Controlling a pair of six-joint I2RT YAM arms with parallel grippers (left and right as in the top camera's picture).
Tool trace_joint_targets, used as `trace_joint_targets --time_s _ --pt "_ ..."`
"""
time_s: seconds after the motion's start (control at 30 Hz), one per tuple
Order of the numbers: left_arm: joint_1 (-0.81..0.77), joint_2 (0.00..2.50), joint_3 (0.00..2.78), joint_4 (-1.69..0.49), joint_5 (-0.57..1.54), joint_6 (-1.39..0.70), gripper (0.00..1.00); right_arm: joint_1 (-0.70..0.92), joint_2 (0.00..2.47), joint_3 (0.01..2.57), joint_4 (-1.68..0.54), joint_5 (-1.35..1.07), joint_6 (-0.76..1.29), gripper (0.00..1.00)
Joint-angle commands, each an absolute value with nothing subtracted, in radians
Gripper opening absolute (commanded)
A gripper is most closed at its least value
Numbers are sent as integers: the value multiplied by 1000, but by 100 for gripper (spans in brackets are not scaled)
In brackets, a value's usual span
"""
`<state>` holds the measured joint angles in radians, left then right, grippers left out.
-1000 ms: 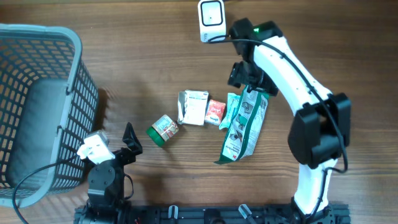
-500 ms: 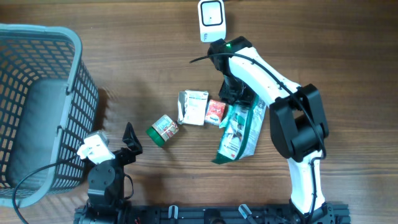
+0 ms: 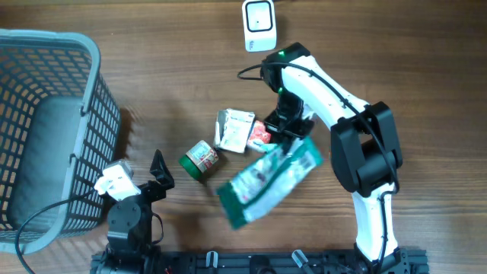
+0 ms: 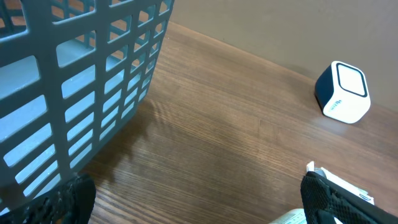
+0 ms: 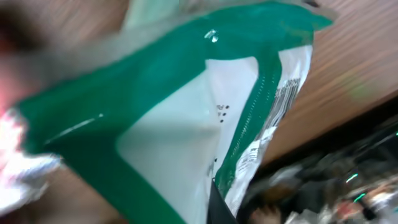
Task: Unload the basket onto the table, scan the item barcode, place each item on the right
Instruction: 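Swing the green glove bag past the scanner and drop it at right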
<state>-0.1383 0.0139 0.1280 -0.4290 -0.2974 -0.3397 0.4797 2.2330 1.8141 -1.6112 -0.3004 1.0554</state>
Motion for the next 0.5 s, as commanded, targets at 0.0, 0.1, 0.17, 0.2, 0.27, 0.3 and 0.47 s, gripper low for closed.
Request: trace_joint_targets --time_s 0.0,0.1,0.17,0.2,0.27,0.3,0.47 --pt "-139 7 126 -427 -303 -348 100 477 2225 1852 -1612 -665 1272 4" --pt "-139 7 126 -427 -303 -349 100 477 2225 1853 -1604 -896 1457 4" --pt "-139 7 126 -427 -303 -349 100 472 2225 1853 -1562 -952 1640 4" --pt "-139 7 126 -427 -303 -348 100 472 2225 1853 -1549 -952 1764 4" --pt "-139 7 126 -427 -303 -349 100 472 2225 1853 -1460 -952 1921 4" --pt "-139 7 126 -427 -303 -349 100 470 2225 1853 -1398 -951 1948 4" --pt "-139 7 126 -427 -303 -349 100 461 2225 1853 -990 -876 2068 4"
